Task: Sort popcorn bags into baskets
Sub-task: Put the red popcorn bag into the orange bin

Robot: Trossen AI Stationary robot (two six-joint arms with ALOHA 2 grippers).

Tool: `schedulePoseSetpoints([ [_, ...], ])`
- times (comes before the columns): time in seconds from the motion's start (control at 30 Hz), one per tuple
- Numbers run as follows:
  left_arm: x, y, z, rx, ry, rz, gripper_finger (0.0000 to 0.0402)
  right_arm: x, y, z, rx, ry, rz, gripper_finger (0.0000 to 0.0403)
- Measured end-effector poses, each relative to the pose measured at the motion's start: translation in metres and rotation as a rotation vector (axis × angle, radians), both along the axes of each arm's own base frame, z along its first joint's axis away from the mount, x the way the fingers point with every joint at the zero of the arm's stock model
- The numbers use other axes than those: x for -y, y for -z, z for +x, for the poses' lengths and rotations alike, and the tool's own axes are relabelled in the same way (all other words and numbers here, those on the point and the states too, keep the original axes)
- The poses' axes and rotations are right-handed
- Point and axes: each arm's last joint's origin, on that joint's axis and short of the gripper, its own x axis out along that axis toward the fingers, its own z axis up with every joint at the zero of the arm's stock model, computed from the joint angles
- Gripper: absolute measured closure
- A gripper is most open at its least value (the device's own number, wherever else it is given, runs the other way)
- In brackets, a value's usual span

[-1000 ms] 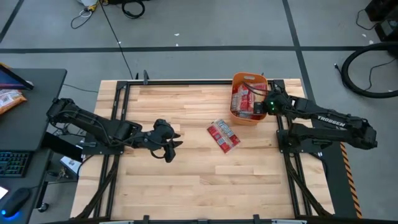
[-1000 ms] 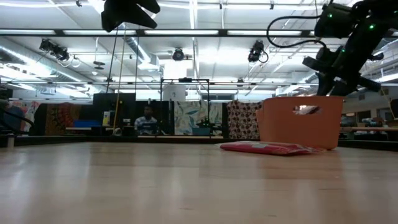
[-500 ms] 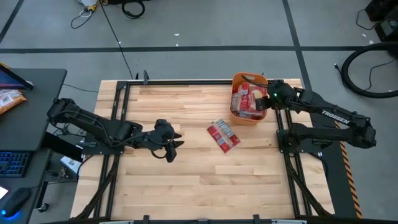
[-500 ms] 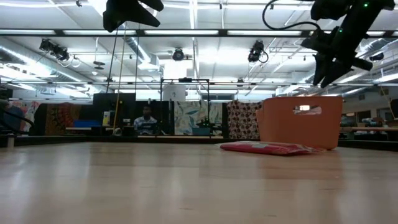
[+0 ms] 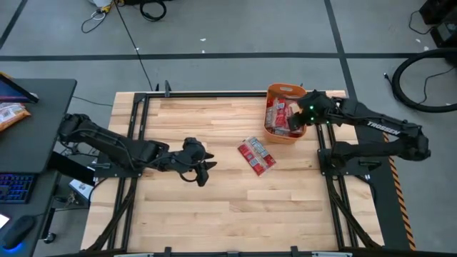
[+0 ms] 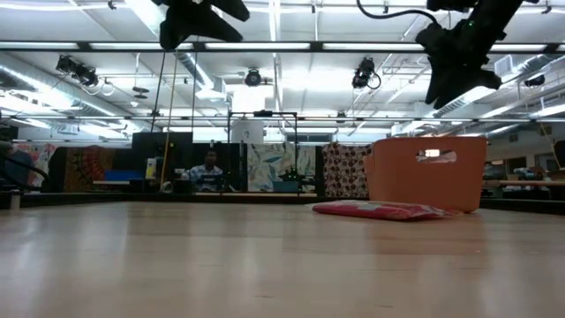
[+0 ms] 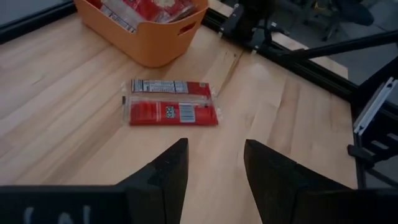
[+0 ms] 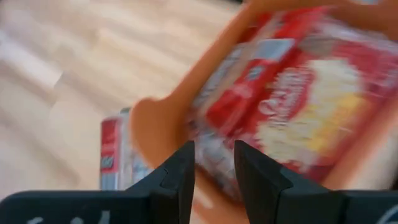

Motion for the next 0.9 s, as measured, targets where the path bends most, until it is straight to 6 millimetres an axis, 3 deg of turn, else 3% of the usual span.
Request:
schedulePoseSetpoints([
  [0.43, 0.003, 0.011, 0.01, -0.029, 0.029, -0.005, 0.0242, -0.05, 0.027, 0.069, -0.069, -0.449, 0.006, 0.0286],
  [0.67, 0.003, 0.01, 0.009, -0.03, 0.049, -0.009, 0.0242, -0.071, 0.068, 0.108, -0.194, -0.52, 0.034, 0.0286],
  [0.9, 0.003, 0.0, -0.001, -0.03, 0.147, -0.096, 0.0242, -0.071, 0.111, 0.134, -0.318, -0.518, 0.038, 0.0286],
])
